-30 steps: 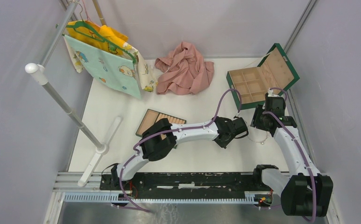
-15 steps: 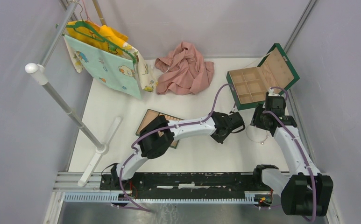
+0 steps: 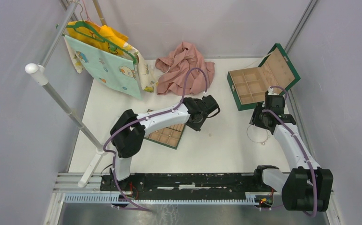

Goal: Organize the mixed jewelry

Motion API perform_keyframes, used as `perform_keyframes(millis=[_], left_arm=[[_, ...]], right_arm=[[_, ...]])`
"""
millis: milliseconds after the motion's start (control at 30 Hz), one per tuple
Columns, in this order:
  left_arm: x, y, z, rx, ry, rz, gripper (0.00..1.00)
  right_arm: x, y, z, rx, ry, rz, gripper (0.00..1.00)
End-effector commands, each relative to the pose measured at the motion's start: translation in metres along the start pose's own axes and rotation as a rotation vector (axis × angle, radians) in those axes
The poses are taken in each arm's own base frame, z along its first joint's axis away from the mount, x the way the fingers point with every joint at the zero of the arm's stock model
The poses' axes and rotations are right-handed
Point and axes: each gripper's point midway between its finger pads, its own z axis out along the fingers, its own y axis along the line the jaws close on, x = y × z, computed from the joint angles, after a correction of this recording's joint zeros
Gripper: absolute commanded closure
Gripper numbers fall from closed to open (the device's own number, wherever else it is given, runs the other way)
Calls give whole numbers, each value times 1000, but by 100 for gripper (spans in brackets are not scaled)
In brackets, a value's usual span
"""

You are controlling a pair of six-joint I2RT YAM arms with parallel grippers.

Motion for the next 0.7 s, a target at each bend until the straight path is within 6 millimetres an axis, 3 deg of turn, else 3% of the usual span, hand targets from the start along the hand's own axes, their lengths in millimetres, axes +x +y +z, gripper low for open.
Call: perform_keyframes(millis=[0, 267, 467, 667], left_arm=[[-13, -2, -8, 10, -35, -41, 68], [-34, -41, 3, 112, -27, -101, 45], [-49, -67, 21, 110, -13, -144, 43], [-41, -80, 38, 107, 36, -178, 42]], right_arm=[[-27, 13, 0, -46, -65, 16, 50], [-37, 11, -4, -26, -80, 1, 50], [-34, 10, -3, -25, -66, -6, 50], [-31, 8, -3, -17, -52, -20, 50]])
